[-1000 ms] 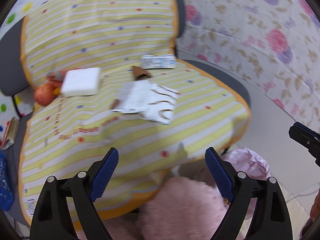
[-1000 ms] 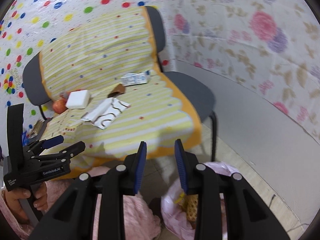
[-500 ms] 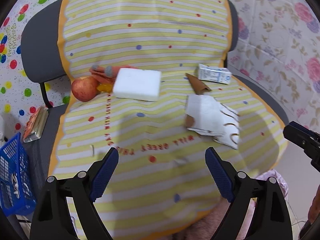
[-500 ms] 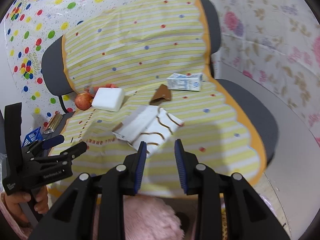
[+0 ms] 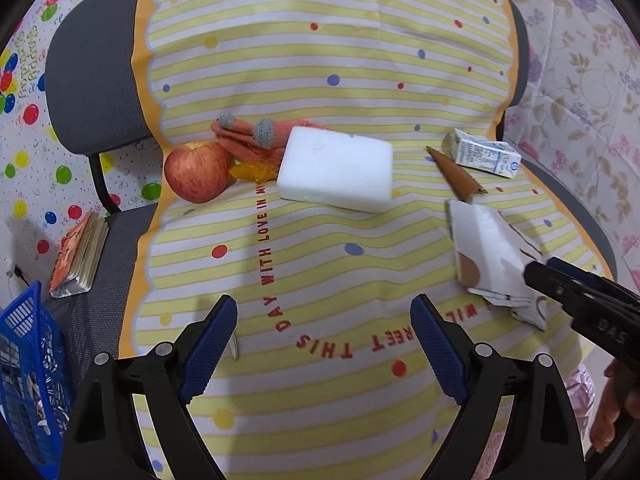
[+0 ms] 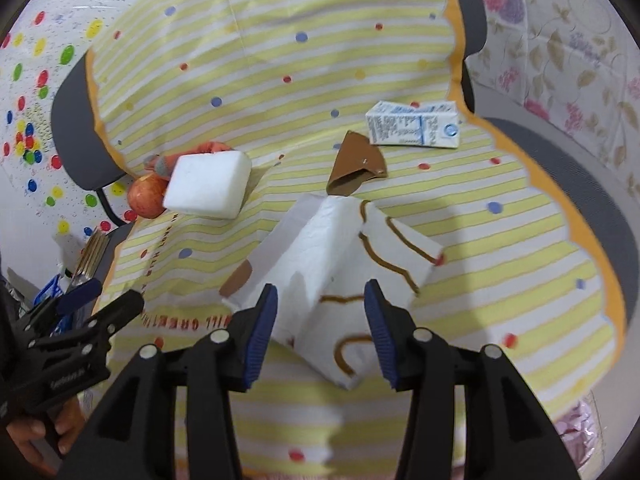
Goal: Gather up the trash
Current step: 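Grasp the white patterned paper with the right tool while the left tool grasps the white foam block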
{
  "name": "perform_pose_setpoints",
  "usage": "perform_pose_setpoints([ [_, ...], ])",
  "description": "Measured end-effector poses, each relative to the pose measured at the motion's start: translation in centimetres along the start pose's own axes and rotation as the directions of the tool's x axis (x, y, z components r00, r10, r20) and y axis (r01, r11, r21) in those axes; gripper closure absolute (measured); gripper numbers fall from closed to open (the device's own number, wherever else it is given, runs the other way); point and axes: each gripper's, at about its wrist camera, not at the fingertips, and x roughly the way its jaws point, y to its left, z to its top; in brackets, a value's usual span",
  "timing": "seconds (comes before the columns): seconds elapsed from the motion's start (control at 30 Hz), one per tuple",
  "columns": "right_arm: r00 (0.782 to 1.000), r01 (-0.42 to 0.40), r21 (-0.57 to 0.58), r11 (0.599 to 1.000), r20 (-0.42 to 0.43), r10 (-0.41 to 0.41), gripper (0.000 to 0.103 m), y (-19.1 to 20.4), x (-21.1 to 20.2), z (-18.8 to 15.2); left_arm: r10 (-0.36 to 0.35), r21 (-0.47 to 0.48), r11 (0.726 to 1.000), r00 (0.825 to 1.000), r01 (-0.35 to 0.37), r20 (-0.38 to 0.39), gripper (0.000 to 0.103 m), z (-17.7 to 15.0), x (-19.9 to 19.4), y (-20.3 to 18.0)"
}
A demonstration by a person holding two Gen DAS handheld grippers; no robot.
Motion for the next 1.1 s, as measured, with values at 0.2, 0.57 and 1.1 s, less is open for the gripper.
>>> perform_pose_setpoints([
  [0.2, 1.0, 0.01, 0.044, 0.999, -0.022, -0.009, 0.06, 0.0, 2.8, 0.8, -0.005, -0.007, 1.0, 1.0, 0.005, -0.013, 0.015, 0.2, 1.0, 0.4],
  [0.57, 0.998, 0.038, 0.009, 0.999, 0.045, -0.038, 0.098, 1.6, 2.1, 2.0, -0.004, -0.012, 1.0, 1.0, 0.004, -0.016, 0.015, -0.1, 0.5, 0.7],
  [1.1, 0.972, 0.118, -0.113, 0.987, 0.216, -0.092, 0.1, 0.2, -3.6, 4.2, -0.012, -0.05, 0.999, 0.999, 0.01, -0.032, 0.016, 4.3, 4.7, -2.0],
])
